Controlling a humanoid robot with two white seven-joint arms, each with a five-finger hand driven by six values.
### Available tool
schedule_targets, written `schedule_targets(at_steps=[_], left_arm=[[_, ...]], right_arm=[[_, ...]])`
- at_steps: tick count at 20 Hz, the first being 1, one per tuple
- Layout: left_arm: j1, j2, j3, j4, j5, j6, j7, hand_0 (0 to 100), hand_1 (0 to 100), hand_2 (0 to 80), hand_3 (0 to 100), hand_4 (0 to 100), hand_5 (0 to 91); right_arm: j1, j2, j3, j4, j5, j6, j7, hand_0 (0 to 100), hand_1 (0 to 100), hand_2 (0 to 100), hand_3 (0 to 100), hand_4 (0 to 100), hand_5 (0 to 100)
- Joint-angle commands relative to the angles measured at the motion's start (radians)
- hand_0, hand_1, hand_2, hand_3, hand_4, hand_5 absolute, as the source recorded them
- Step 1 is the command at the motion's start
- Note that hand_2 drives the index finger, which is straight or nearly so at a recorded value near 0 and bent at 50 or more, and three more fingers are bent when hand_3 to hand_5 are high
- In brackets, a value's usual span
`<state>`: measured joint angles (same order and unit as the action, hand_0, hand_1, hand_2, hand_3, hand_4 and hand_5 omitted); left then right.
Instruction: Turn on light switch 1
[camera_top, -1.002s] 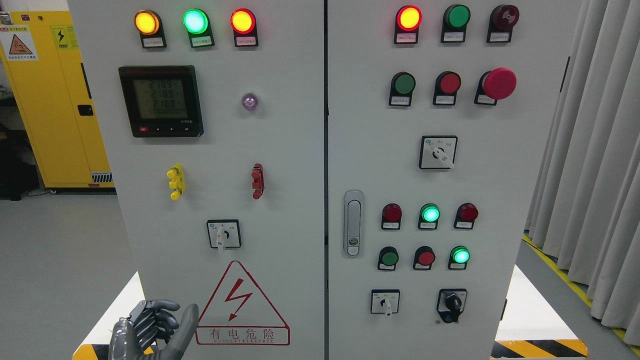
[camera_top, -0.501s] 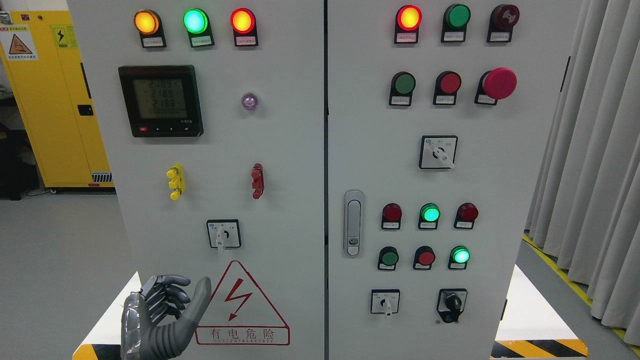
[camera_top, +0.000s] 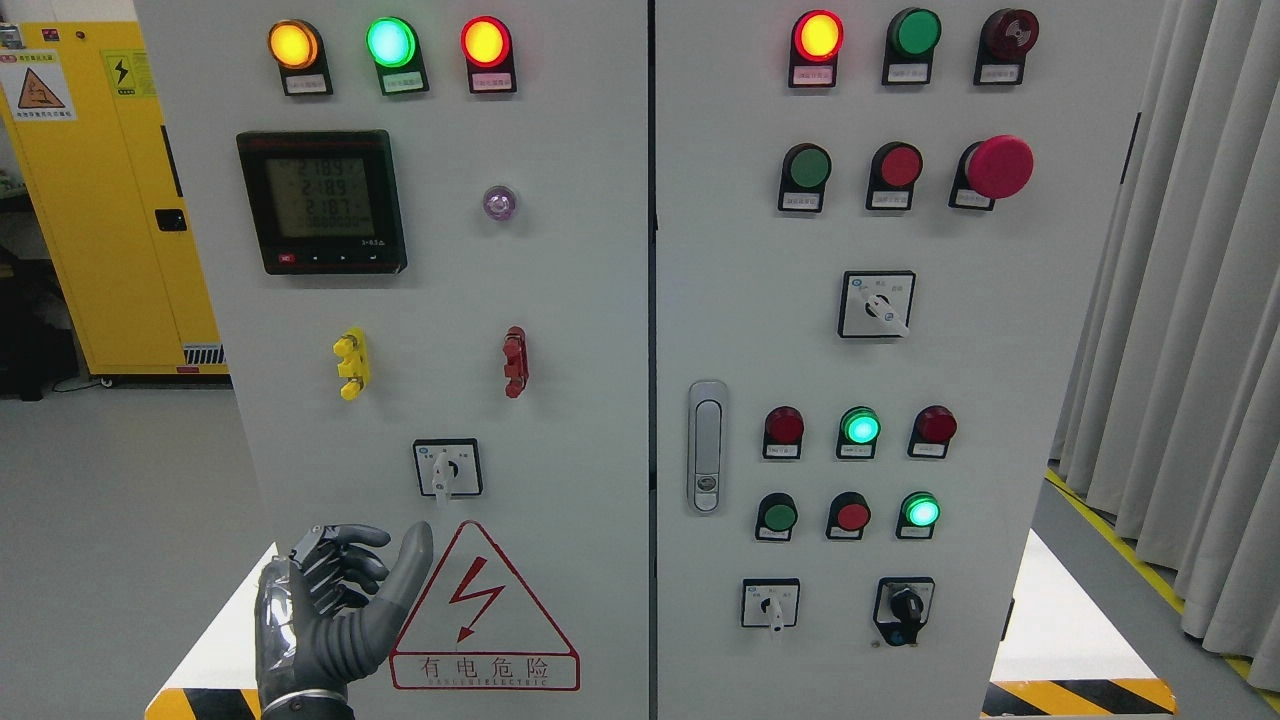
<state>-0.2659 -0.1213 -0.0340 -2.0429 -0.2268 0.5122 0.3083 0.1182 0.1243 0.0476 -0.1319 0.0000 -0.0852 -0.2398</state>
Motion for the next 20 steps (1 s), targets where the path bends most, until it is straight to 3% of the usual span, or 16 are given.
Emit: schedule_targets(at_steps=[1,5,20], left_arm=[[-0.038,-0.017,-0.023,-0.002,-0.013,0.031,0.005,7,67,60.5,85,85,82.4],[-0.059,-0.02,-0.023,0.006,-0.048,0.072,0.02,9,68,60.5,86,86,84.3],[-0.095,-0.026,-0.038,0.061,-0.049,0.118,0.023,16,68,60.6,87,86,85.9]], right_arm=[[0.0,0.0,0.0,0.0,-0.029,0.001,0.0,0,50,4,0,0,0],[0.0,0.0,0.0,0.0,-0.029,0.001,0.0,0,50,4,0,0,0],[0.0,0.0,0.0,0.0,-0.029,0.001,0.0,0,50,4,0,0,0]])
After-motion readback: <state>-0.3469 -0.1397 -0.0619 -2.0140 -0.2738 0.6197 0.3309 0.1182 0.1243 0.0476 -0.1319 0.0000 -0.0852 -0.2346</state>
